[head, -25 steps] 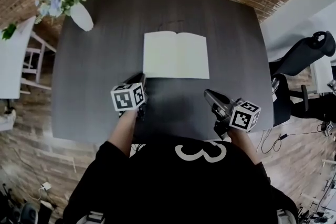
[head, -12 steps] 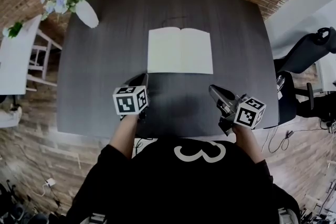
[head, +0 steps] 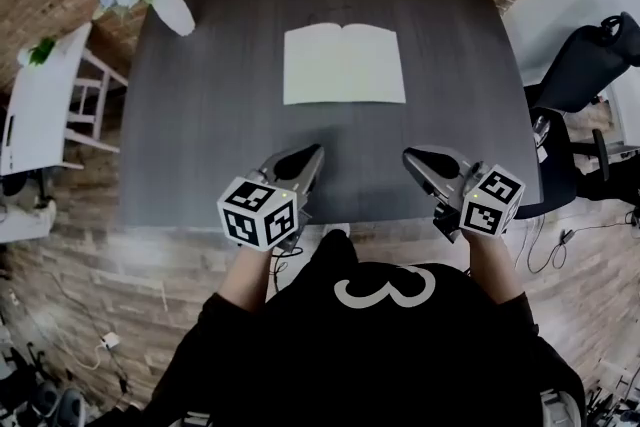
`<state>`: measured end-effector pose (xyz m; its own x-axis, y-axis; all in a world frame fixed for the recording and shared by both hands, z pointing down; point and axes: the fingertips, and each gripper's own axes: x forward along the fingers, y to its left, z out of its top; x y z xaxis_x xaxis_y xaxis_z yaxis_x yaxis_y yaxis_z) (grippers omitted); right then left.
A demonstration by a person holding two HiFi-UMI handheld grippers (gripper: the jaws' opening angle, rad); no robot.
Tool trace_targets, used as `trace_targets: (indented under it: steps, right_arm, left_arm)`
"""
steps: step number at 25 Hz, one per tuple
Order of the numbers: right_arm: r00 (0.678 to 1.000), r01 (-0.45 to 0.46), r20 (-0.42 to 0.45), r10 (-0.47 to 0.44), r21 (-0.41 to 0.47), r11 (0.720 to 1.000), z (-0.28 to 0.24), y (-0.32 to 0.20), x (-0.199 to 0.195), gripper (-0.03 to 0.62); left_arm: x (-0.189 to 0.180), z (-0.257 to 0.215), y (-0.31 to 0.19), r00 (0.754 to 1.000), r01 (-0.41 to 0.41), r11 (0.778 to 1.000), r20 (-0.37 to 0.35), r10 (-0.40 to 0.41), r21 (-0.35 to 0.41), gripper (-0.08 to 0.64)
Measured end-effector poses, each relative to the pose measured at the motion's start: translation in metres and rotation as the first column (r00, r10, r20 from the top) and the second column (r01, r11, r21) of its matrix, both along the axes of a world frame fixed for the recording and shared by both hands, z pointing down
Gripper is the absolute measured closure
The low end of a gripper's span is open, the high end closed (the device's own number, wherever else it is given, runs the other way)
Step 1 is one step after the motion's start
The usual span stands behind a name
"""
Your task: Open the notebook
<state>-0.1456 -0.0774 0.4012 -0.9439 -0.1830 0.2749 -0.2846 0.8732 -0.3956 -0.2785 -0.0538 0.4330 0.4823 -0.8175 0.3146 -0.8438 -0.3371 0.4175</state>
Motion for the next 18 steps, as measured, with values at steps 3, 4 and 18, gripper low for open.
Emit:
trace_targets:
  steps: [3, 4, 18]
  right_arm:
    - [0.998, 0.038, 0.044, -0.039, 0.042, 0.998, -0.021, 0.034, 0.0, 0.591]
    - [0.996, 0.05, 0.067, -0.054, 0.056, 0.997, -0.029, 0.045, 0.001, 0.591]
    - [0.989, -0.009, 0.147, -0.013, 0.144, 0.99, -0.075, 0.139, 0.055, 0.591]
  left_arm:
    - [0.031, -0.034, 0.025, 0.998, -0.051, 0.996, -0.024, 0.053, 0.071, 0.546]
    - [0.042, -0.044, 0.033, 0.997, -0.075, 0.993, -0.021, 0.077, 0.093, 0.546]
    - [0.132, -0.113, 0.142, 0.987, -0.148, 0.959, -0.022, 0.158, 0.242, 0.546]
